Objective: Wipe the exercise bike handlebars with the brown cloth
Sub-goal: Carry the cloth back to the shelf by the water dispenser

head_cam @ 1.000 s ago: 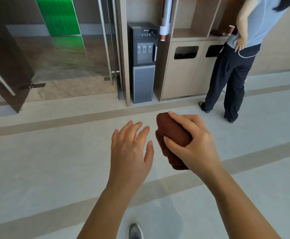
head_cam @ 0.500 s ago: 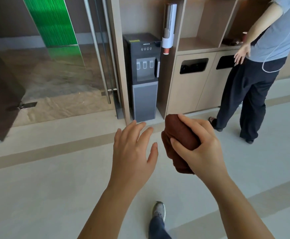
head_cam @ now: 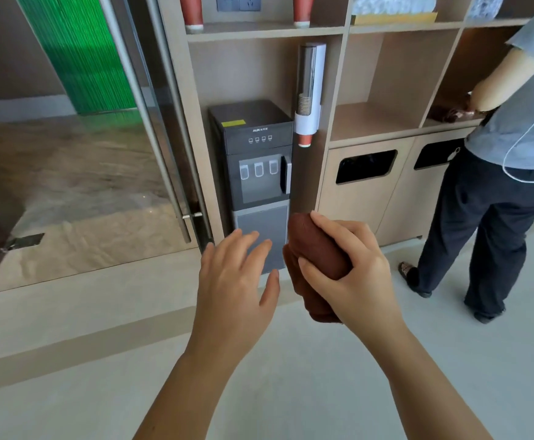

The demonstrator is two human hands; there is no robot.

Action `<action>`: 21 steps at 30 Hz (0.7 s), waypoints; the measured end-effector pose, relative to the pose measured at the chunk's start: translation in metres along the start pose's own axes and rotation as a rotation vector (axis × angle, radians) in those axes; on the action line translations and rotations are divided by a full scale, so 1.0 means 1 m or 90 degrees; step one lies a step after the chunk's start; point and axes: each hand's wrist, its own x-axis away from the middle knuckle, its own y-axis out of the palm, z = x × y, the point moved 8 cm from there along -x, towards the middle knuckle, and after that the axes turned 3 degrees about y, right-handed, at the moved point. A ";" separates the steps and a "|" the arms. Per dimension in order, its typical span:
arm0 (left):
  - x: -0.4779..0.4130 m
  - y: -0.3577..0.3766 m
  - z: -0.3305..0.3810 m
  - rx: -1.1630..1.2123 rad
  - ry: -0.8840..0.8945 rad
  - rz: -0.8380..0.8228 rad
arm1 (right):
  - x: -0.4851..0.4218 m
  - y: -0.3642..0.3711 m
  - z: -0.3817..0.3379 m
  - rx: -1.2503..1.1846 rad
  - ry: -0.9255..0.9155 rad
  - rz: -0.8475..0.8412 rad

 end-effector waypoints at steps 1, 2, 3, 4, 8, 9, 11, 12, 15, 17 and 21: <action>-0.016 0.011 -0.012 0.000 -0.005 -0.001 | -0.018 0.008 0.009 0.002 0.004 -0.005; -0.027 0.019 -0.019 0.000 -0.006 -0.002 | -0.032 0.014 0.016 0.005 0.008 -0.008; -0.038 0.026 -0.026 -0.001 -0.003 -0.002 | -0.044 0.019 0.022 0.009 0.009 -0.008; -0.052 0.037 -0.037 0.000 -0.003 -0.005 | -0.061 0.027 0.030 0.013 0.013 -0.004; -0.112 0.073 -0.090 0.011 -0.014 -0.004 | -0.136 0.070 0.051 0.015 0.005 0.006; -0.128 0.080 -0.106 0.015 -0.019 -0.001 | -0.158 0.084 0.053 0.014 -0.006 0.006; -0.161 0.093 -0.138 0.024 -0.027 0.005 | -0.203 0.113 0.052 0.021 -0.026 0.000; -0.179 0.096 -0.155 0.028 -0.030 0.010 | -0.227 0.126 0.051 0.027 -0.033 -0.002; -0.237 0.096 -0.202 0.008 -0.019 0.046 | -0.296 0.154 0.049 0.041 -0.051 0.004; -0.276 0.096 -0.223 -0.005 -0.008 0.063 | -0.334 0.164 0.050 0.031 -0.057 0.021; -0.340 0.105 -0.242 -0.023 0.022 0.081 | -0.394 0.181 0.055 0.025 -0.072 0.020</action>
